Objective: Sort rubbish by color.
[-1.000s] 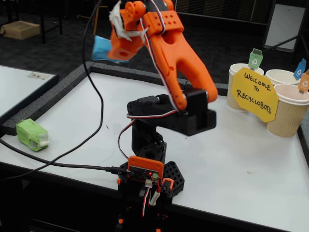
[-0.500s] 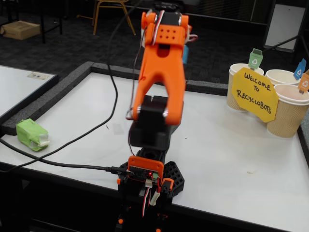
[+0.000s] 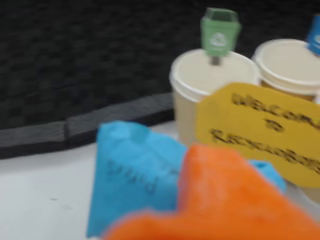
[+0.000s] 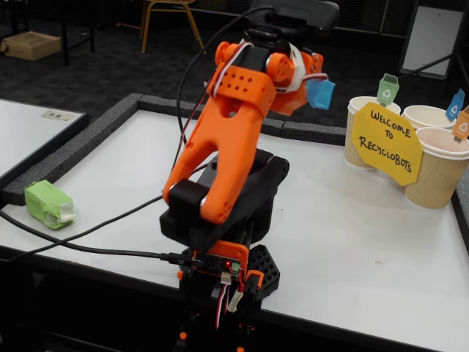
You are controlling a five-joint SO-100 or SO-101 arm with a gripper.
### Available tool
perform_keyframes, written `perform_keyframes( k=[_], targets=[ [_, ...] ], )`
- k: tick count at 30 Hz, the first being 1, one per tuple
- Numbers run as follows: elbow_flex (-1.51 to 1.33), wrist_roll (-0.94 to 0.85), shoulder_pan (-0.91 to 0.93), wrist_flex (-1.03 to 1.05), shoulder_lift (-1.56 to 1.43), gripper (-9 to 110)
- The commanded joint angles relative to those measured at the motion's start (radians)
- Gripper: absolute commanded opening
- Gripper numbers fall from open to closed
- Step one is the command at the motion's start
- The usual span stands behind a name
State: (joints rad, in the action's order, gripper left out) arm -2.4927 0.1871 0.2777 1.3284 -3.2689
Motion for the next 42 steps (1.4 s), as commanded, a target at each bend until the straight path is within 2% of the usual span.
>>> perform_keyframes(
  k=[1,13,27,34,42],
  targets=[
    [0.020,-0.020,0.077,0.020,-0.017,0],
    [0.011,-0.020,0.219,0.048,-0.026,0],
    [0.011,-0.020,0.204,-0.023,-0.018,0],
    [0.060,-0.020,0.221,-0.184,0.166,0],
    [0.313,-0.020,0.261,-0.399,0.577,0]
  ],
)
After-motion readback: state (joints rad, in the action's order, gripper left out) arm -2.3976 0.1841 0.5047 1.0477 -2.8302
